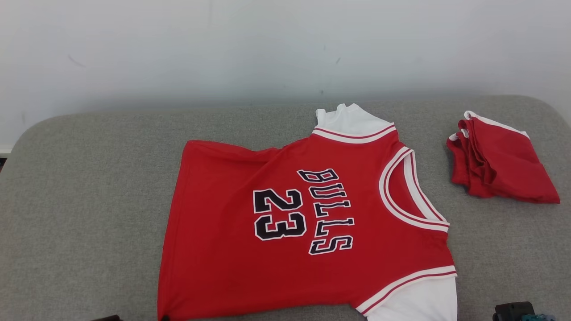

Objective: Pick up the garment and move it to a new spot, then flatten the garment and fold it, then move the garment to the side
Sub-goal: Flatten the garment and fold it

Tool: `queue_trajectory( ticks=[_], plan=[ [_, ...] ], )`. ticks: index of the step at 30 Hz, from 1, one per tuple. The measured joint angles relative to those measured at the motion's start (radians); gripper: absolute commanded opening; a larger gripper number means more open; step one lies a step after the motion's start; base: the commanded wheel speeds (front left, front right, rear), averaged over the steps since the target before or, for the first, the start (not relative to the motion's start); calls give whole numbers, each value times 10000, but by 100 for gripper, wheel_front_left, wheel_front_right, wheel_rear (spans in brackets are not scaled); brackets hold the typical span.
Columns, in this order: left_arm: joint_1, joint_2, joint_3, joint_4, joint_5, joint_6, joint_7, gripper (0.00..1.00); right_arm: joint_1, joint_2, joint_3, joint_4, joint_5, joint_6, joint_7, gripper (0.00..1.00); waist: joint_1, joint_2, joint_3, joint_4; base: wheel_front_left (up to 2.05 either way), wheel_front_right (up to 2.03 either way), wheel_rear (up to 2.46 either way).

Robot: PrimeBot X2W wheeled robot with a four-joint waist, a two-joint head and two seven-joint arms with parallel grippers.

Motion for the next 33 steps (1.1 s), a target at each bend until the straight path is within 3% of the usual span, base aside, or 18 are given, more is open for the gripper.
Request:
queue_trajectory(
  ticks=[8,9,10,11,12,24,33],
  plan=[
    [-76,-19,4,38,2,73,0,0,-191,48,-54,73,-107,-69,205,0,0,0,46,12,0,0,0],
    [-93,-19,4,71,2,77,0,16,-191,65,-54,81,-109,-69,209,0,0,0,50,15,0,0,0],
    [-118,-23,4,104,6,104,-2,84,-189,94,-52,100,-107,-69,211,30,0,1,54,17,0,0,0],
    [-158,-27,8,123,8,169,-15,100,-189,128,-56,104,-109,-69,207,73,0,0,54,20,0,0,0],
    [-206,-35,23,128,12,173,-38,100,-190,165,-67,111,-109,-69,199,100,0,0,52,23,0,0,0],
    [-221,86,464,-629,136,441,-748,100,-193,341,-1058,-487,522,-79,-353,100,-1,0,-219,-4,0,0,0],
    [-246,35,924,-1843,293,704,-1958,100,-1049,430,-1570,-1400,-290,-81,-1847,100,0,0,-462,-112,0,0,0]
  ],
)
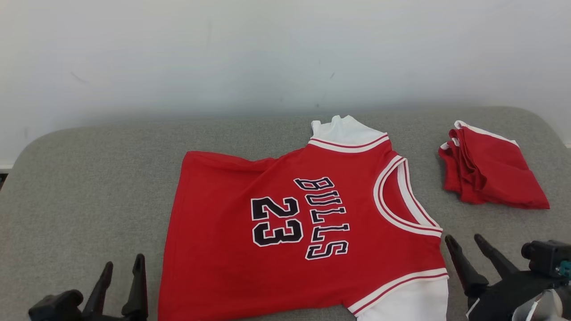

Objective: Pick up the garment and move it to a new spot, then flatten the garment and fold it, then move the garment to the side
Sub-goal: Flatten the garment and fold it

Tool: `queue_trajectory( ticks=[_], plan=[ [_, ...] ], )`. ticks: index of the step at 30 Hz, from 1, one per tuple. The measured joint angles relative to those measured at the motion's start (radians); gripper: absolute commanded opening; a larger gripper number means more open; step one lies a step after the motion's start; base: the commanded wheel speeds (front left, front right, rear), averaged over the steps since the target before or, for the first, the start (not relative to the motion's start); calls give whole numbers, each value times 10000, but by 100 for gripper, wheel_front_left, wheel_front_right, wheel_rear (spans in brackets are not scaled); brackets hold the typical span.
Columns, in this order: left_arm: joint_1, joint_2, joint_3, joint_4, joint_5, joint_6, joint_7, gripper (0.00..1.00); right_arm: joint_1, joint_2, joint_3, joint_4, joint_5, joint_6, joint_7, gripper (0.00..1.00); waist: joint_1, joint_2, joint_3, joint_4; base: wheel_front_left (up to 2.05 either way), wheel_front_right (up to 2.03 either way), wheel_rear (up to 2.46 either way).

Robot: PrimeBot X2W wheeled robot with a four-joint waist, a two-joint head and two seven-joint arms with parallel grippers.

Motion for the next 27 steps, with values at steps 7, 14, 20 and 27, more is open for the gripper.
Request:
queue_trajectory(
  ticks=[7,14,20,27],
  plan=[
    [54,-29,35,-587,591,345,-453,100,-254,387,-554,-79,-784,-4,-1162,100,-1,0,-59,-167,0,0,0],
    [402,-21,320,-1028,907,518,-715,100,-199,863,-1024,-58,-1549,-6,-2027,100,-1,0,-70,-362,0,0,0],
    [574,96,533,-1333,1256,606,-828,100,241,815,-1722,-44,-2232,-6,-2199,100,0,0,-53,-421,0,0,0],
    [1081,167,627,-1680,1908,686,-802,100,988,1200,-2217,-274,-2742,-33,-2270,100,-1,0,-22,-447,0,0,0]
  ],
)
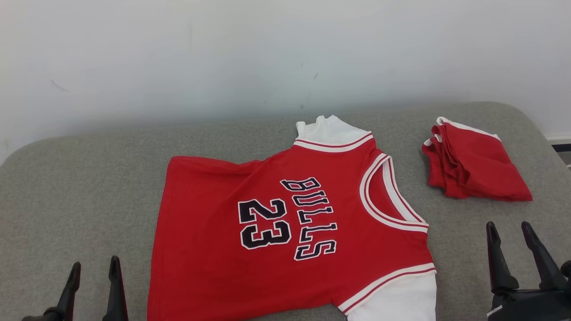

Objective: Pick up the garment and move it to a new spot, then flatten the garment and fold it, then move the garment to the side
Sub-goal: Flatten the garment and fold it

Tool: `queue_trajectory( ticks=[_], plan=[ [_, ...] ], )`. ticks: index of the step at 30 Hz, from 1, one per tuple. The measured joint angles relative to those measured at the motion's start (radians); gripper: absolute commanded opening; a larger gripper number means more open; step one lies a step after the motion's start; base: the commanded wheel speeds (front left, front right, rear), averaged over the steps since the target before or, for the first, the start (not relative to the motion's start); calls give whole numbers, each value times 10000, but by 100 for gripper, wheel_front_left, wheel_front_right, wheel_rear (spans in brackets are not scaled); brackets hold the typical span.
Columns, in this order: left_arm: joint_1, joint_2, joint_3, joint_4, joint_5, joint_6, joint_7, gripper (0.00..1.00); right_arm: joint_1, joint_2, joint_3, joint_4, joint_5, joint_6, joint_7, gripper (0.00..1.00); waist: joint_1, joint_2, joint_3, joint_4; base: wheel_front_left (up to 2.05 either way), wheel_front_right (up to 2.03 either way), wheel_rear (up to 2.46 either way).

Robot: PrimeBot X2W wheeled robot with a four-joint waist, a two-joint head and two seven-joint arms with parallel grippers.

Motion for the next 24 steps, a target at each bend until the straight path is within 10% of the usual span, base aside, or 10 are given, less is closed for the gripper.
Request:
queue_trajectory(
  ticks=[24],
  plan=[
    [12,267,-236,-424,941,4,1480,100,308,307,-151,-485,-872,0,857,100,0,0,80,31,0,0,0]
  ],
)
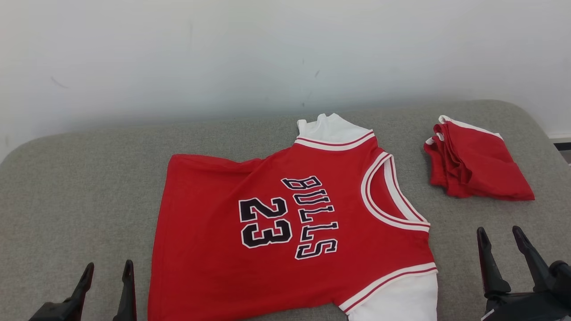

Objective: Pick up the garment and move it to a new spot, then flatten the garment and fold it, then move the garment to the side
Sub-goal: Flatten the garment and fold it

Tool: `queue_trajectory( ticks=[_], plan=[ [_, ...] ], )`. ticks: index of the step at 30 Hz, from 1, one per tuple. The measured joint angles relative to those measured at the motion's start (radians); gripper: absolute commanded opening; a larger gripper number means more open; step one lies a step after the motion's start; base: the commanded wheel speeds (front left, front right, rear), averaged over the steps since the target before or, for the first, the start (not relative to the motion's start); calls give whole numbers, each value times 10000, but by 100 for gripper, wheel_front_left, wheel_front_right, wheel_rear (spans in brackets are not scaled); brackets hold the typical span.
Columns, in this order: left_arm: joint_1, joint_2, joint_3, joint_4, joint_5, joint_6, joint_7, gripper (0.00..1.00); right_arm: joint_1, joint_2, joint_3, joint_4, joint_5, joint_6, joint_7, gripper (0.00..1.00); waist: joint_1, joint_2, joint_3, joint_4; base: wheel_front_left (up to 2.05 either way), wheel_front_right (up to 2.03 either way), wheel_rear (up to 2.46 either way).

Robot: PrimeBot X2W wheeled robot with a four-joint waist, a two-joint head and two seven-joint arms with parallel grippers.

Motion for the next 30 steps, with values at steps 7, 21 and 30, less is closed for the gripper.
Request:
queue_trajectory(
  ticks=[7,21,30],
  plan=[
    [1,-19,15,-130,-2,0,226,100,7,46,-81,-102,-73,0,209,100,0,-1,-3,18,0,0,0],
    [17,-77,36,-395,2,0,568,100,24,199,-138,-295,-180,0,512,100,0,0,3,24,0,0,0],
    [26,-77,81,-407,2,2,665,100,32,213,-199,-407,-284,0,656,100,0,0,-3,9,0,0,0]
  ],
)
